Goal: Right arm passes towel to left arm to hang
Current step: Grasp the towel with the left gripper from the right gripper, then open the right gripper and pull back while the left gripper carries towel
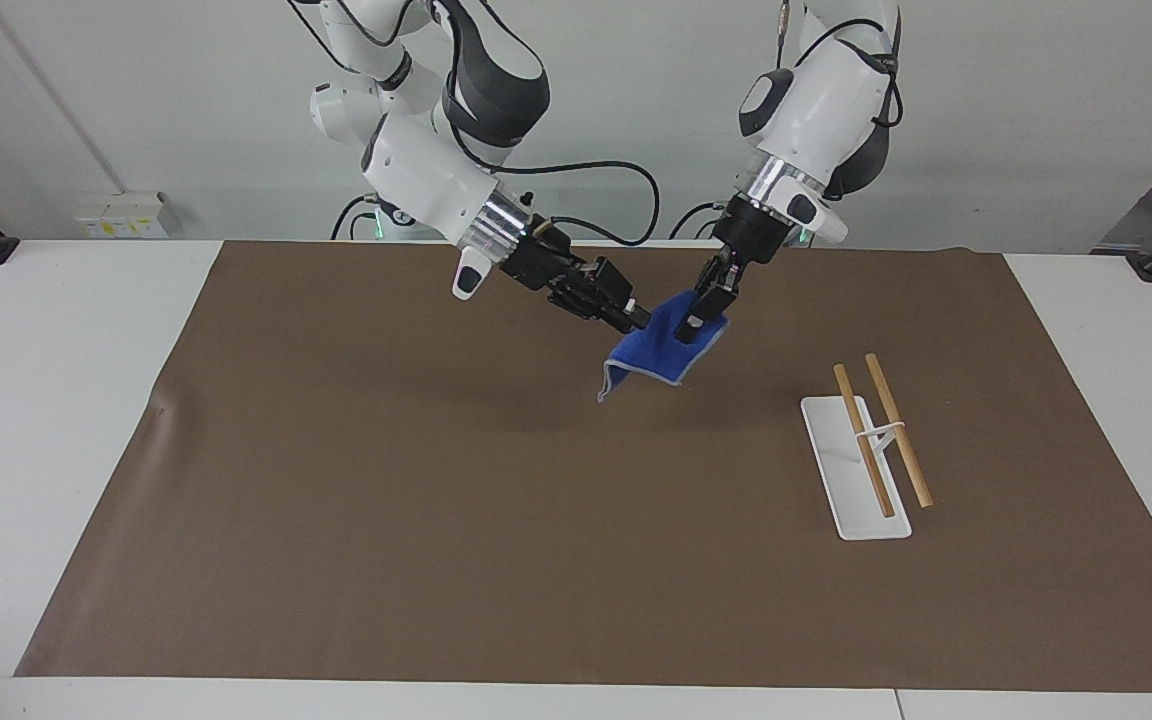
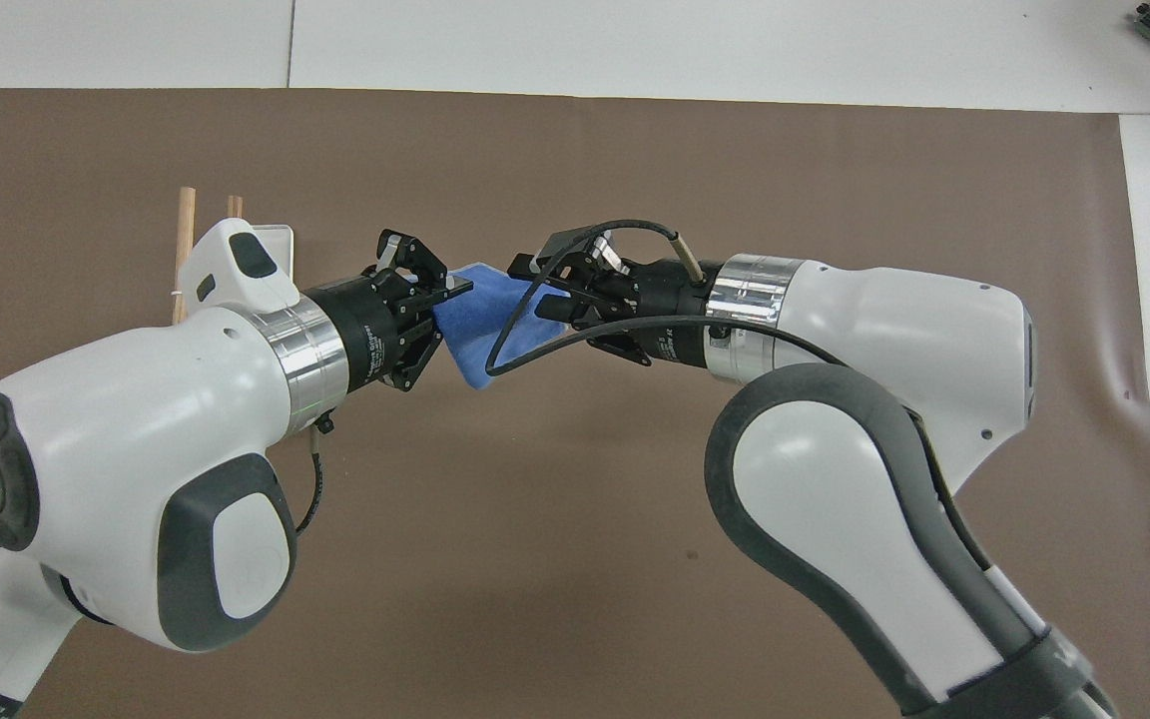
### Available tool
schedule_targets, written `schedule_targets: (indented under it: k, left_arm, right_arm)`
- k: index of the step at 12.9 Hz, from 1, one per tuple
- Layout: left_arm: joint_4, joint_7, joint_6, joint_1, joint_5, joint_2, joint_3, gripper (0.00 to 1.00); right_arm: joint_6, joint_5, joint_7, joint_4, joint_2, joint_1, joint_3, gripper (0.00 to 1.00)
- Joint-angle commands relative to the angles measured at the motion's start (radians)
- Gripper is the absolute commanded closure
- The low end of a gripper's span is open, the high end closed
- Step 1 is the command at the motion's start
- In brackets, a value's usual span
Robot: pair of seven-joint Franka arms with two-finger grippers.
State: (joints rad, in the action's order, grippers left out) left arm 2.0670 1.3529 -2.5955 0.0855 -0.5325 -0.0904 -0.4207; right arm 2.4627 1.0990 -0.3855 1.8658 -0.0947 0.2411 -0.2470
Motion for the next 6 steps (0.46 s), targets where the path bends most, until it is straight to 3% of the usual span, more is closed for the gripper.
schedule_targets:
  k: [1, 3, 6]
  left_arm:
    - [0.019, -0.098, -0.009, -0.009, -0.018, 0.035, 0.000, 1.00]
    - [0.045, -0.141, -0.018, -0.021, -0.018, 0.040, 0.011, 1.00]
    - [0.064, -0.248, -0.023, -0.035, -0.018, 0.054, 0.118, 1.00]
  right_arm:
    - [0.012, -0.031, -0.016, 0.050, 0.055, -0.011, 0.003, 0.00]
    - [0.010, -0.086, -0.013, 0.085, 0.093, -0.046, 0.005, 0.00]
    - [-0.022, -0.212, -0.013, 0.145, 0.153, -0.114, 0.005, 0.00]
